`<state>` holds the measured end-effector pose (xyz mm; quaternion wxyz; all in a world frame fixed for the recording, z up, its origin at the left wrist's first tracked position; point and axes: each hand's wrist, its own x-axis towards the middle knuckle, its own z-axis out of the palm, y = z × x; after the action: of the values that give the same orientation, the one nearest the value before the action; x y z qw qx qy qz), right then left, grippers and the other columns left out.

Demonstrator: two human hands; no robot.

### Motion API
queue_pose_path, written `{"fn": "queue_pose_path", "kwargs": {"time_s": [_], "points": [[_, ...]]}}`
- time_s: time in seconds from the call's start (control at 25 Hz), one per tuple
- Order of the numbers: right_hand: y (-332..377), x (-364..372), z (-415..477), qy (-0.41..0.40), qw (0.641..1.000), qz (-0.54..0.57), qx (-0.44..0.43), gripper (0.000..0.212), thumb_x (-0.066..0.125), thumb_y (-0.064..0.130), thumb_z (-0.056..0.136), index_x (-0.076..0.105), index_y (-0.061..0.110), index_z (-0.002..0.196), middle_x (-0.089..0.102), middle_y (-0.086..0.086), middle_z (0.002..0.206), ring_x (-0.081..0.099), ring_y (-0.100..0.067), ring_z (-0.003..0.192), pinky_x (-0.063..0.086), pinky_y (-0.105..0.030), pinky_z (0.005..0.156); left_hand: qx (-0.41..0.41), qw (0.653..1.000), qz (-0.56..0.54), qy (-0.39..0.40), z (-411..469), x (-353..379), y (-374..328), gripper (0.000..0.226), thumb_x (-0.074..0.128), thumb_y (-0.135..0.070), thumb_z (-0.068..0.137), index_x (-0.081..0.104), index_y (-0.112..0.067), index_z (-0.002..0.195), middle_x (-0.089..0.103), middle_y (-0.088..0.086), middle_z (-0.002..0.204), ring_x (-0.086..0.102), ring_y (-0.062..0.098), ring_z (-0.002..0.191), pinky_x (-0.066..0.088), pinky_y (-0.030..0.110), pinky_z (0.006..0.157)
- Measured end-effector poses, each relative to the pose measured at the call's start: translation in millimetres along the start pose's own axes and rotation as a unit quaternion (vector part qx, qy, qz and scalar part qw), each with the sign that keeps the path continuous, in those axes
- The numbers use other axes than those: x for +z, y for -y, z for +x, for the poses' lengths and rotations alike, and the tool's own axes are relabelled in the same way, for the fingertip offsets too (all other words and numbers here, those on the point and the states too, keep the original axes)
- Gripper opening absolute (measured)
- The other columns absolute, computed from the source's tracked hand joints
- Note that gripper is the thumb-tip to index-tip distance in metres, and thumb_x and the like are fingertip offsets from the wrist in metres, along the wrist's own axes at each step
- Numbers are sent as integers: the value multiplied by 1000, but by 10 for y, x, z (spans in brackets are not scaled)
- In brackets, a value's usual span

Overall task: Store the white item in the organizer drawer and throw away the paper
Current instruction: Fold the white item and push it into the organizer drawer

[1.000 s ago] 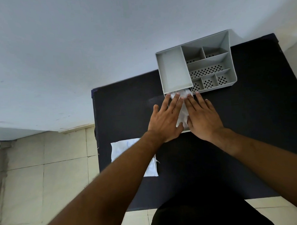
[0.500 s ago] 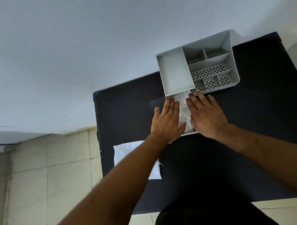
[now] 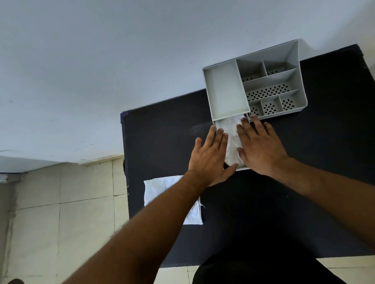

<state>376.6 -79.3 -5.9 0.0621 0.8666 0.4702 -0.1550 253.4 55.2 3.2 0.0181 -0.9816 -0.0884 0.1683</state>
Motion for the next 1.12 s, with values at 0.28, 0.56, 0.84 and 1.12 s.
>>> {"fn": "queue_pose_path", "kwargs": {"time_s": [0.28,0.56,0.84,1.12], "points": [[26,-33,-8,12,1000,-3,9,76,40,54,96,21,10,156,18,-16,165,16,-42,150,25,-60,116,-9,998,31,55,132,-106,-63,102,21,-81,88,16,-8,159,17,14,167,0,36,155,22,60,113],[-11,-26,1,31,999,-11,14,75,44,51,96,20,14,156,15,-11,167,14,-42,150,22,-61,116,-40,997,45,52,259,-155,-280,102,31,-82,86,3,-18,161,10,18,167,7,40,152,22,60,112],[7,-20,0,28,999,-9,15,77,42,52,96,17,13,157,12,-11,167,11,-39,151,22,-61,117,-67,995,25,70,179,-185,-266,103,28,-82,87,22,-6,157,13,17,167,-3,36,154,22,61,112],[-4,-35,18,24,1000,-4,14,82,35,63,94,17,12,157,14,-10,167,22,-36,149,27,-61,114,-21,995,-6,100,87,-124,-135,135,44,-94,68,-9,-11,159,-11,14,168,-18,35,153,12,63,116]]}}
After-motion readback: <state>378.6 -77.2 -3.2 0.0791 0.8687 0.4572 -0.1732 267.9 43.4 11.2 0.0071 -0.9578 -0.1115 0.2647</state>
